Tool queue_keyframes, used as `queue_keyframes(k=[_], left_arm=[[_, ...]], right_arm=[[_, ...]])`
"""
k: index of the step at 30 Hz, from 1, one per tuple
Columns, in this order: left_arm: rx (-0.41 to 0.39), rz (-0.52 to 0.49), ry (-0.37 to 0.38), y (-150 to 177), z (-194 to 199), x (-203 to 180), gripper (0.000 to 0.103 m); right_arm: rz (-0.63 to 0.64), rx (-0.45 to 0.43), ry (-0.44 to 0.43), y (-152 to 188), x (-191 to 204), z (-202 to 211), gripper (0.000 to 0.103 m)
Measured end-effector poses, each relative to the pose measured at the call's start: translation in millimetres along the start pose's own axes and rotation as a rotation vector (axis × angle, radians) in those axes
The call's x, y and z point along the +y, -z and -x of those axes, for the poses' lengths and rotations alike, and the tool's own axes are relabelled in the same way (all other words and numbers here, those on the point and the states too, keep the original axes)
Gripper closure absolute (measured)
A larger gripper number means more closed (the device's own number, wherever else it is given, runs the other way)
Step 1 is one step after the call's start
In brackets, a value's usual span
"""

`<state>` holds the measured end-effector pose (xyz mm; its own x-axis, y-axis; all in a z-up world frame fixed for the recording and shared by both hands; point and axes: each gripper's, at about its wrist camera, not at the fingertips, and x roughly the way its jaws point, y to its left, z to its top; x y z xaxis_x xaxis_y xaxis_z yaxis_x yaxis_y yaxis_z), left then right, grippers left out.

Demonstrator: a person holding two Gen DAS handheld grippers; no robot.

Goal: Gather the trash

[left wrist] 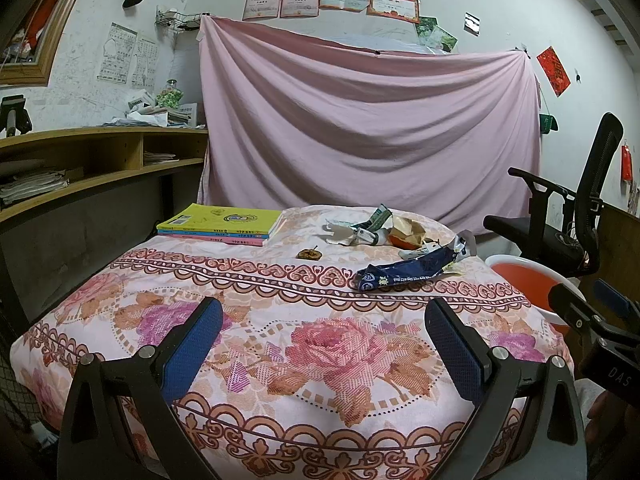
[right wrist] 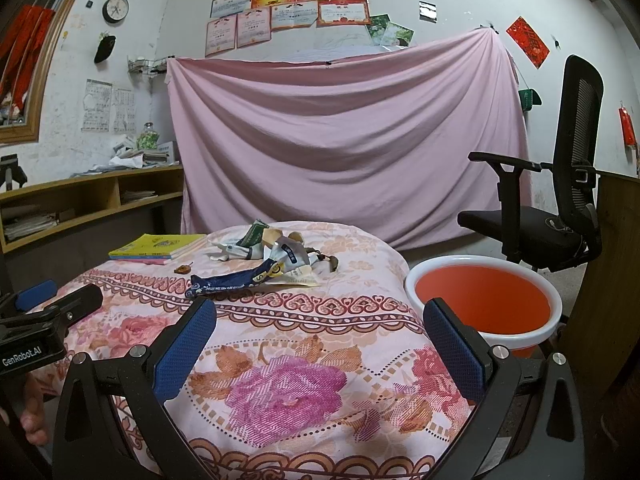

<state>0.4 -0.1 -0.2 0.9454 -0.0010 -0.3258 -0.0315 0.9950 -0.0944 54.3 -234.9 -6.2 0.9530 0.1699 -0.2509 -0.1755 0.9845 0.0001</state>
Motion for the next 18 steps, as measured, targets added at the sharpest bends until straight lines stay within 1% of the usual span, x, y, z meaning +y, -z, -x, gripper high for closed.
queue_keyframes(k=[1,18], left_arm=[[0.0,0.0,0.0,0.0,0.0,0.1,0.004],[0.002,0.0,0.0,0.0,-0.1,-0.1,0.004]], right_arm=[[0.0,0.0,0.0,3.9,1.5,-3.0,0.0],[-0.001,0.002,0.0,3.8,1.5,-3.1,0.0]])
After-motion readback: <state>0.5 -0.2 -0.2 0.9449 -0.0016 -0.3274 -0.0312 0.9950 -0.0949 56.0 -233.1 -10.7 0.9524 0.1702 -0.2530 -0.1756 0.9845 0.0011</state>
